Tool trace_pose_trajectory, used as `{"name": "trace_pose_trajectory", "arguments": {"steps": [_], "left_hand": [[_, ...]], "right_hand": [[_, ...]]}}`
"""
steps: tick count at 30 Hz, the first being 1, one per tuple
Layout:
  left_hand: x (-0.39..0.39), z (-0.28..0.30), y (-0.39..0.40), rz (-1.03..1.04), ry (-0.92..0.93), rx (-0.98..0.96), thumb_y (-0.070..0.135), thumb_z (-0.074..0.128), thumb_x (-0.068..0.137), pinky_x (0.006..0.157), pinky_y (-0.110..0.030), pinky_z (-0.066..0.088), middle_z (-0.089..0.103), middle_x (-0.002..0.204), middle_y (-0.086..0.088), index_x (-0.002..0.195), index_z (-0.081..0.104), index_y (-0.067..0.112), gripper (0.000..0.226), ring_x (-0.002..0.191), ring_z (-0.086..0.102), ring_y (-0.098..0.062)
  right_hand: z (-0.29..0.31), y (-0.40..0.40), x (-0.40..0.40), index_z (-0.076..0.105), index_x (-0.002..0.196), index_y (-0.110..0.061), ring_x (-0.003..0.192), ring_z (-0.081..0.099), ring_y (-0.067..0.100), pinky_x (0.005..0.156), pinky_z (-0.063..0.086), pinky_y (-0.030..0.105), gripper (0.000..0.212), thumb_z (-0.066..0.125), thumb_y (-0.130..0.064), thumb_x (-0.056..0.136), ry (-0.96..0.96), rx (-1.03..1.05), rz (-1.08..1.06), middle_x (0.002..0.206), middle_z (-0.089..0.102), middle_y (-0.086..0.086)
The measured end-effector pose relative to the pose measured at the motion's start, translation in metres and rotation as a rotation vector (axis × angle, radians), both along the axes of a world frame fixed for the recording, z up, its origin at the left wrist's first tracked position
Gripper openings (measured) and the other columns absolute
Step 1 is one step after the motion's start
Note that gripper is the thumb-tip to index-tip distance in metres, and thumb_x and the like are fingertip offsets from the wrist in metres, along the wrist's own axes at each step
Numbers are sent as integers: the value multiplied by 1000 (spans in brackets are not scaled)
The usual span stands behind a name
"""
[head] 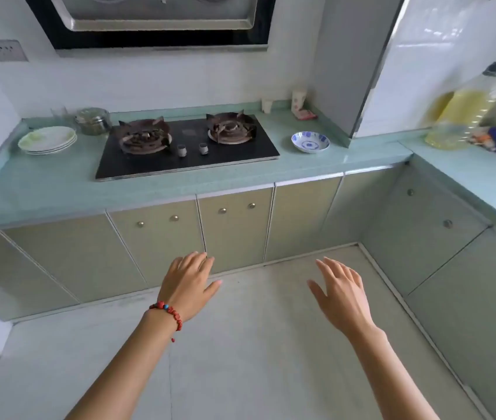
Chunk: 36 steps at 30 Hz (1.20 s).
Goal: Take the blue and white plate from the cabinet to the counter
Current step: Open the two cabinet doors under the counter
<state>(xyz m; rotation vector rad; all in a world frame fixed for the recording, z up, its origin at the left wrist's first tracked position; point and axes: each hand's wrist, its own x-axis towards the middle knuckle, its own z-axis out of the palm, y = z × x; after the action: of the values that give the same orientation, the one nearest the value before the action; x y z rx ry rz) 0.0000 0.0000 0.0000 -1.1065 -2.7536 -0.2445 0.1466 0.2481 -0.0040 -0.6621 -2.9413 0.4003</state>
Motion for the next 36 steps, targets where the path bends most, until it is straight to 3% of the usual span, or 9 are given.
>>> {"name": "trace_pose_trajectory", "arguments": {"steps": [12,20,24,29,32,36], "left_hand": [[42,-24,151,-342,-68,11,29,73,71,90,-49,47,67,110,-18,106,61,4,44,106,60,-31],[65,-32,246,-425,-107,-1,34,65,77,94,-47,45,65,115,-16,110,60,5,45,110,58,-30],[65,-33,284,-427,-145,-14,36,63,80,99,-46,41,62,121,-15,115,57,6,46,116,54,-29],[41,-34,336,-397,-179,-45,51,26,77,95,-46,45,65,116,-14,111,60,6,66,111,58,-29],[15,-41,374,-358,-220,-44,52,23,75,96,-46,44,63,119,-15,113,58,6,70,113,56,-30],[-30,-43,428,-309,-241,-101,53,24,80,80,-45,54,71,102,-15,99,66,5,67,97,66,-29]], "right_hand": [[-19,81,119,40,133,-13,132,35,24,111,21,35,49,48,-37,90,3,-30,-403,141,44,6],[-23,149,167,40,134,-11,132,35,24,110,23,36,50,47,-36,91,8,-33,-545,141,44,8],[-26,184,166,41,133,-11,131,37,24,110,23,36,49,49,-35,90,12,-40,-564,140,45,9],[-35,239,141,44,131,-9,130,40,27,109,27,39,48,52,-32,89,9,-51,-568,138,48,11],[-44,280,112,44,131,-9,130,40,27,109,27,39,48,52,-32,89,3,-46,-547,139,47,11],[-48,340,63,44,131,-10,130,39,26,109,26,38,48,51,-33,90,-19,-35,-495,140,46,11]]}}
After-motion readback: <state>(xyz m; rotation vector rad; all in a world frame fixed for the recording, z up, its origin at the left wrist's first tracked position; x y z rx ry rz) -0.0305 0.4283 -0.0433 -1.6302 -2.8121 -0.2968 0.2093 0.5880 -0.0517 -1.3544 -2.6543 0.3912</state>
